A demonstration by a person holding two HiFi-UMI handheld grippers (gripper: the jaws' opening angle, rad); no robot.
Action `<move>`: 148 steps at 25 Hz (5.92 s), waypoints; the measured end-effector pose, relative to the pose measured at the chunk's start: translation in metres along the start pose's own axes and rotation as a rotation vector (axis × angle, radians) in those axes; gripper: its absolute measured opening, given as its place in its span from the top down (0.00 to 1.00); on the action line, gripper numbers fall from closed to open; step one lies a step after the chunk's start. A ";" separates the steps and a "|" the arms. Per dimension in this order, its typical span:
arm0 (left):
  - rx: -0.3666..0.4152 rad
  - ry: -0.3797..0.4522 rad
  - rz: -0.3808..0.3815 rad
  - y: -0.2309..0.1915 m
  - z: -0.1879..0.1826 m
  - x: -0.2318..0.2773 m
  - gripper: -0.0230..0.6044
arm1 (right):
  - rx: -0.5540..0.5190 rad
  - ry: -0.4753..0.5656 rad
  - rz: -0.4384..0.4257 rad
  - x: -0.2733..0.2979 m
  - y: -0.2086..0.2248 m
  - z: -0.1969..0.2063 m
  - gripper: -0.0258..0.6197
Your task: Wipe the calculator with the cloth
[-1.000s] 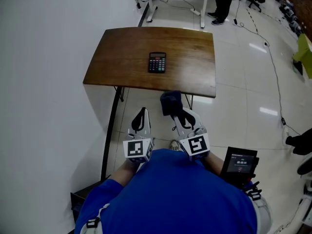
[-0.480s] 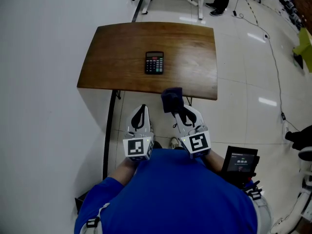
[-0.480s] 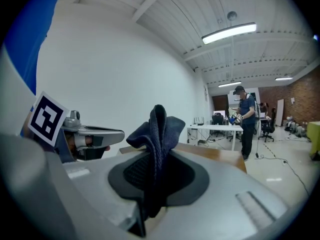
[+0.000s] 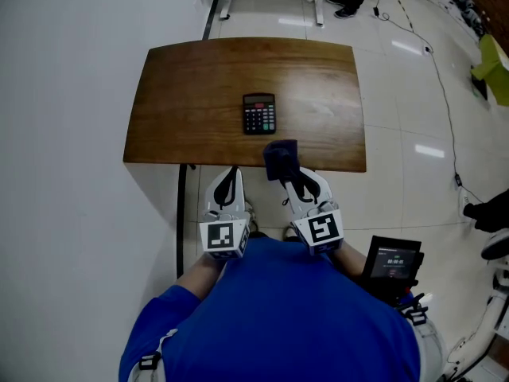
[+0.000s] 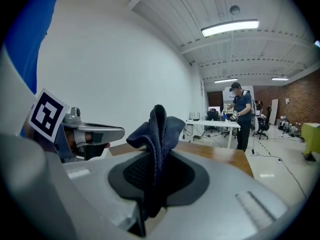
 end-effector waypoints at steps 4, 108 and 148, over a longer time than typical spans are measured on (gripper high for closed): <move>0.007 0.003 0.032 0.000 -0.008 0.013 0.95 | 0.004 0.005 0.026 0.006 0.006 -0.006 0.86; 0.021 -0.229 0.233 0.088 0.099 0.033 0.95 | -0.054 -0.404 0.271 -0.007 0.111 0.138 0.86; 0.047 -0.232 0.253 0.089 0.103 0.041 0.95 | -0.038 -0.461 0.297 -0.014 0.115 0.163 0.86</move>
Point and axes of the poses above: the fingertips, and each gripper's own axes: x forward along the fingers, y to its right, z out of its underside, the point moved 1 cm from there along -x, backward along the fingers, and after that the axes turned 1 degree about z, right-handed, at the moved point
